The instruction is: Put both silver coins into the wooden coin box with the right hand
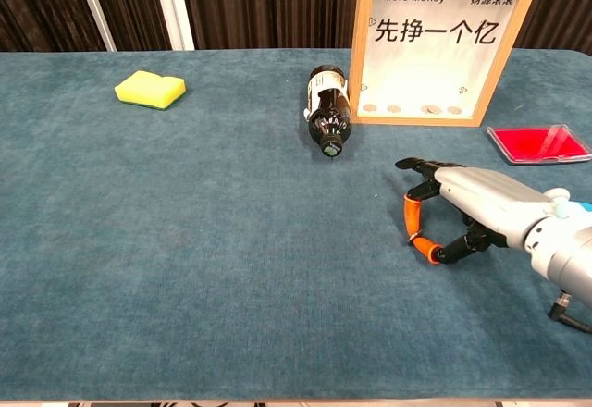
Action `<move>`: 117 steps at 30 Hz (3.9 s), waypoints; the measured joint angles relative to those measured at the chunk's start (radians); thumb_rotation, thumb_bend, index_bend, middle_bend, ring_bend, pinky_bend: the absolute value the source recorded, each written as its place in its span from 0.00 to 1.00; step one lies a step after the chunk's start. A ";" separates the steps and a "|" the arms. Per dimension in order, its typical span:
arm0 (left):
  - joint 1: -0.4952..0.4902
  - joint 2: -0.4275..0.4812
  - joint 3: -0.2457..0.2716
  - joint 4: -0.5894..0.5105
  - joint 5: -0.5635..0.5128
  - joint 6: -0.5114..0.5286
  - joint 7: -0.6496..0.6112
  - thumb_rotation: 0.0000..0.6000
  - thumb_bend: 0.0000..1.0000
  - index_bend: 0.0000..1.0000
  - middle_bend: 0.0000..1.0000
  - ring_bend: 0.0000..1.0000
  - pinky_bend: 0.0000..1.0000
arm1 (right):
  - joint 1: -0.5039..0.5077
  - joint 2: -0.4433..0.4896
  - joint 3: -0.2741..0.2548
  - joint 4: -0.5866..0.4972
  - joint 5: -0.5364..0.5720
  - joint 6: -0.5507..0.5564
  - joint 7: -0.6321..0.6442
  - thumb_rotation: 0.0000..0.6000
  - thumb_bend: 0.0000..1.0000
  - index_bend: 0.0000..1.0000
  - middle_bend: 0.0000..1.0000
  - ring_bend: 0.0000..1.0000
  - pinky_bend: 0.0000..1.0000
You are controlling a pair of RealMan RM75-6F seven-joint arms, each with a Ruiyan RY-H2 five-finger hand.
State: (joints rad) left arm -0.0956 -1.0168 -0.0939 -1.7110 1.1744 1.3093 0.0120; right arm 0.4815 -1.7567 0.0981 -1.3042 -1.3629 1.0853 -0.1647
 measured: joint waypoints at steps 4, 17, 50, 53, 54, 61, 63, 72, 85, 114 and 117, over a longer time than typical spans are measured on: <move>-0.001 0.001 0.000 -0.003 -0.005 -0.002 0.005 1.00 0.40 0.01 0.00 0.00 0.00 | 0.001 0.005 0.002 -0.007 0.003 -0.002 0.002 1.00 0.47 0.57 0.00 0.00 0.00; -0.001 0.003 -0.002 -0.011 -0.018 -0.004 0.015 1.00 0.40 0.01 0.00 0.00 0.00 | 0.003 0.018 0.004 -0.034 0.011 -0.006 -0.004 1.00 0.47 0.57 0.00 0.00 0.00; 0.000 0.004 -0.007 -0.022 -0.040 0.000 0.024 1.00 0.40 0.01 0.00 0.00 0.00 | 0.028 0.150 0.093 -0.182 0.019 0.018 0.016 1.00 0.55 0.73 0.00 0.00 0.00; 0.001 0.004 -0.006 -0.025 -0.036 0.001 0.025 1.00 0.40 0.01 0.00 0.00 0.00 | 0.044 0.223 0.145 -0.254 0.049 0.012 -0.017 1.00 0.55 0.73 0.00 0.00 0.00; 0.001 0.004 -0.005 -0.025 -0.035 0.003 0.026 1.00 0.40 0.01 0.00 0.00 0.00 | 0.053 0.255 0.172 -0.284 0.071 0.006 -0.033 1.00 0.55 0.73 0.00 0.00 0.00; 0.001 0.002 -0.007 -0.025 -0.041 0.004 0.032 1.00 0.40 0.01 0.00 0.00 0.00 | 0.133 0.406 0.337 -0.379 0.274 -0.075 -0.113 1.00 0.55 0.73 0.00 0.00 0.00; 0.000 0.001 -0.008 -0.025 -0.044 0.003 0.034 1.00 0.40 0.01 0.00 0.00 0.00 | 0.173 0.435 0.382 -0.383 0.345 -0.104 -0.138 1.00 0.55 0.73 0.00 0.00 0.00; -0.003 -0.002 -0.015 -0.025 -0.068 -0.001 0.044 1.00 0.40 0.01 0.00 0.00 0.00 | 0.357 0.503 0.466 -0.258 0.642 -0.259 -0.214 1.00 0.55 0.73 0.00 0.00 0.00; -0.006 -0.007 -0.025 -0.029 -0.128 -0.010 0.068 1.00 0.40 0.01 0.00 0.00 0.00 | 0.580 0.515 0.416 0.027 0.899 -0.430 -0.306 1.00 0.55 0.73 0.00 0.00 0.00; -0.015 0.003 -0.033 -0.052 -0.175 -0.037 0.071 1.00 0.40 0.01 0.00 0.00 0.00 | 0.699 0.479 0.227 0.125 1.060 -0.476 -0.293 1.00 0.55 0.73 0.00 0.00 0.00; -0.016 0.004 -0.033 -0.053 -0.176 -0.038 0.071 1.00 0.40 0.01 0.00 0.00 0.00 | 0.704 0.481 0.221 0.125 1.062 -0.471 -0.289 1.00 0.55 0.73 0.00 0.00 0.00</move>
State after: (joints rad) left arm -0.1113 -1.0130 -0.1267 -1.7641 0.9984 1.2711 0.0831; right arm 1.1854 -1.2754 0.3194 -1.1794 -0.3010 0.6142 -0.4532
